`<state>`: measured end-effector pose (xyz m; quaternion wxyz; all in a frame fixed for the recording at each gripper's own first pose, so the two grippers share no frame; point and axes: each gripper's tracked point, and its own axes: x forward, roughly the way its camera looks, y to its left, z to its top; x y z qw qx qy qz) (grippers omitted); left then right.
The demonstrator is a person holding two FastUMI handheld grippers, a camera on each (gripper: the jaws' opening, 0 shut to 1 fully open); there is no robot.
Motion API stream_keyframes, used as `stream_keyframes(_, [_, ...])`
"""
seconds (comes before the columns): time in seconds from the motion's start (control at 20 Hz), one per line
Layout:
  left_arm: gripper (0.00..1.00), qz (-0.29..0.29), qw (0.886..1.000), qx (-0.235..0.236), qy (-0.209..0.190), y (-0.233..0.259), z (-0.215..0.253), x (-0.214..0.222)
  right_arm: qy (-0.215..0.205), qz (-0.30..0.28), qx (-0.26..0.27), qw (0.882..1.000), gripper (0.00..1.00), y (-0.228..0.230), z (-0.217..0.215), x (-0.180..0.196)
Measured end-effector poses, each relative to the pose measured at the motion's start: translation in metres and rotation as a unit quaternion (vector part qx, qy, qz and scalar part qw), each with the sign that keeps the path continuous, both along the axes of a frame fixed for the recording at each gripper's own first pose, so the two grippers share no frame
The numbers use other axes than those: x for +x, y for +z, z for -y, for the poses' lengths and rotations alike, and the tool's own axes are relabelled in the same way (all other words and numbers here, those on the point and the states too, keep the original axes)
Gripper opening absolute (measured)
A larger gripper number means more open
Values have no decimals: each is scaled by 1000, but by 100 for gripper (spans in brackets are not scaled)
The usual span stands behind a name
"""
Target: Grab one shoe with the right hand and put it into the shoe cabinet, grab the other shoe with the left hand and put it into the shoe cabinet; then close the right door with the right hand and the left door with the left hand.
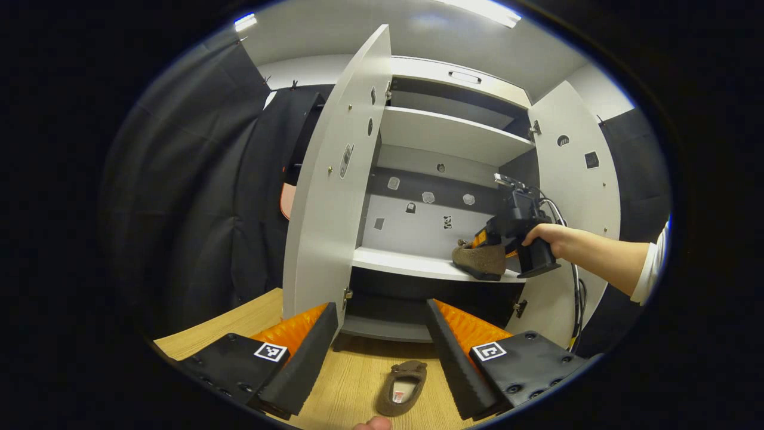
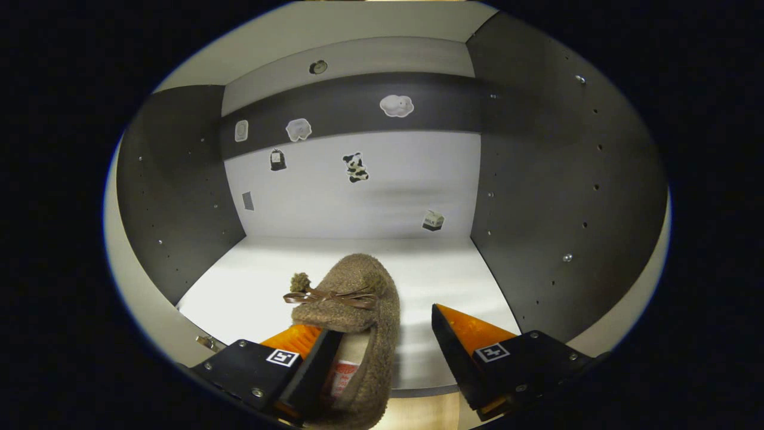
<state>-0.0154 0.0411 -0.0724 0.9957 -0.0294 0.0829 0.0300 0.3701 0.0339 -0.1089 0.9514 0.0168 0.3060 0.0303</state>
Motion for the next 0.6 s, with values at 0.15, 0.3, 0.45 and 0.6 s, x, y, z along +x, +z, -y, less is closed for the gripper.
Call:
stream_keyframes(0.15, [97,3,1000,2,3,3,-3,-1,14,24,-12,1000,91,17,-3,-16])
stream_keyframes(0.3, [97,6,1000,8,0,5,-2,-1,16,61,1,998,92,44,-9,-34])
stream_keyframes(0.45, [94,8,1000,13,-5,8,2,-2,29,99,15,995,93,76,-19,-57])
stream_keyframes(0.6, [97,7,1000,15,-15,9,9,-1,42,137,7,990,92,102,-20,-87])
